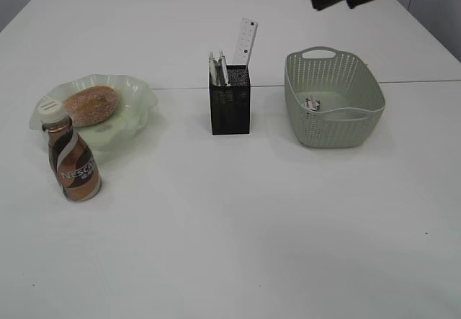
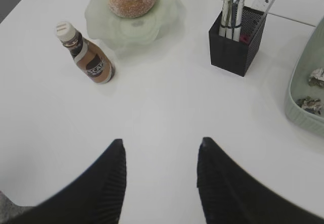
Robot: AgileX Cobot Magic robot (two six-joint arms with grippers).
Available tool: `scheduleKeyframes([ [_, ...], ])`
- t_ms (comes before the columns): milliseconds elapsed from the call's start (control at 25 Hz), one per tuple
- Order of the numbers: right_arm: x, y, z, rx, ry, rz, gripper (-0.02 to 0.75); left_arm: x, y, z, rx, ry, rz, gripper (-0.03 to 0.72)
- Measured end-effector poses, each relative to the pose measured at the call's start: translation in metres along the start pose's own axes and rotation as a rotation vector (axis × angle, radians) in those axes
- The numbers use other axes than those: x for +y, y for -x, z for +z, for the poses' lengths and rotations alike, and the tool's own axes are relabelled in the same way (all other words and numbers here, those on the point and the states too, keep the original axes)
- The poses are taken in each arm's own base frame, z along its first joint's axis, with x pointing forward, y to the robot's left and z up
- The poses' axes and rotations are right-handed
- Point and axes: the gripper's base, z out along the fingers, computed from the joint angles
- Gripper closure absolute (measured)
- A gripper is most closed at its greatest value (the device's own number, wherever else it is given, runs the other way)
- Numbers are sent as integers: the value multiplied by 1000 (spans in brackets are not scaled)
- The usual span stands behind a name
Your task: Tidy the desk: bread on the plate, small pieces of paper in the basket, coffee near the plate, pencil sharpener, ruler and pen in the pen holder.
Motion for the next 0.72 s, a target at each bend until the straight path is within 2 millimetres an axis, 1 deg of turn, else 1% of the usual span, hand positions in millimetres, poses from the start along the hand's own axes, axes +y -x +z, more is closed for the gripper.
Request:
scheduleKeyframes([
  [40, 2, -9, -9, -15, -2, -3, 393, 1, -8, -5, -5, -1, 13, 253],
  [80, 5, -19, -23, -47, -4, -7, 393, 3, -15, -9, -10, -2, 29, 253],
  [120, 7, -28, -32, -70, -8, -13, 393, 4, -24, -9, -1, -5, 45, 254],
  [240, 14, -63, -64, -171, -21, -63, 393, 11, -57, -19, -5, -6, 115, 254],
  [360, 19, -105, -91, -249, -32, -125, 393, 17, -92, -24, -23, -7, 209, 254],
  [400, 20, -118, -94, -255, -33, -131, 393, 19, -103, -22, -28, -9, 235, 254],
  [480, 24, -144, -109, -306, -34, -148, 393, 23, -127, -20, -48, -16, 258, 254],
  [640, 28, -186, -127, -384, -34, -169, 393, 28, -166, -14, -96, -55, 257, 254],
  [720, 30, -208, -136, -427, -32, -185, 393, 30, -183, -7, -101, -65, 254, 254],
])
